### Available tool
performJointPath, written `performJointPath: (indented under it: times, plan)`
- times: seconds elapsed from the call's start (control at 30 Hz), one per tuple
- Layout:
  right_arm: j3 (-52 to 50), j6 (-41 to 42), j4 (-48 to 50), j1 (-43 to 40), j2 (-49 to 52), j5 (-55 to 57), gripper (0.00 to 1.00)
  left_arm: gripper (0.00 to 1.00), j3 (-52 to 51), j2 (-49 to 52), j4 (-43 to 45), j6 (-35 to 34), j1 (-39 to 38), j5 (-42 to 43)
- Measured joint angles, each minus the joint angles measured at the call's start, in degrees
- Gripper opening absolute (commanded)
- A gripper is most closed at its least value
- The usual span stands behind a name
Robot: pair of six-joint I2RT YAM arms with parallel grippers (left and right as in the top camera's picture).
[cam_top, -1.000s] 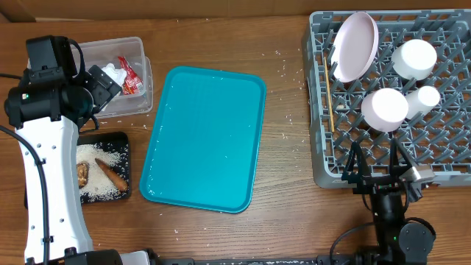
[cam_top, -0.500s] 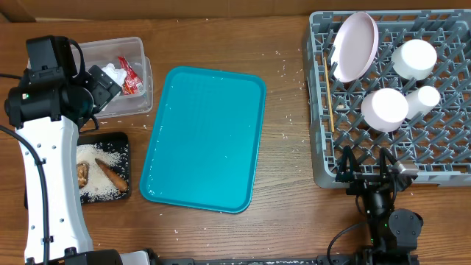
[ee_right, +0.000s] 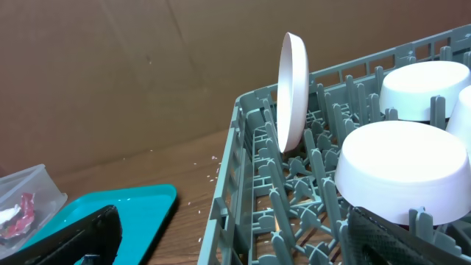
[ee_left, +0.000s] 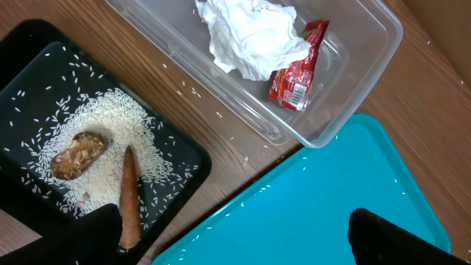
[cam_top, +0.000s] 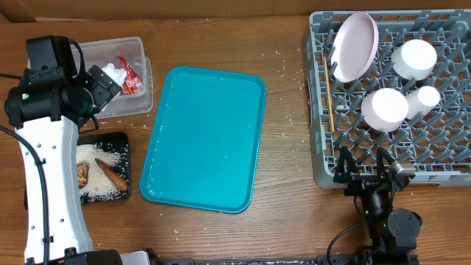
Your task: Sort waste into correct bins and load items into the dishwasher
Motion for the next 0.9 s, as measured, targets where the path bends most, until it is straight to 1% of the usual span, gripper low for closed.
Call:
performJointPath:
  times: [0.5,0.77,0.83,0.9]
  plan:
    - [0.0,0.0,0.0,0.0,0.0,0.0,1.00,1.00,0.0,0.0,0.0,0.0,0.0,0.0]
    - [0.0,0.0,0.0,0.0,0.0,0.0,1.00,1.00,-1.0,-0.1,-8.7,0.7,-0.1,0.0]
    - [0.0,0.0,0.0,0.0,0.0,0.0,1.00,1.00,-3.6,-0.7,-7.5,0.7,-0.5,-0.1]
    - [0.0,0.0,0.0,0.0,0.0,0.0,1.00,1.00,-8.7,-2.3,-2.7,1.8,-1.2,0.0]
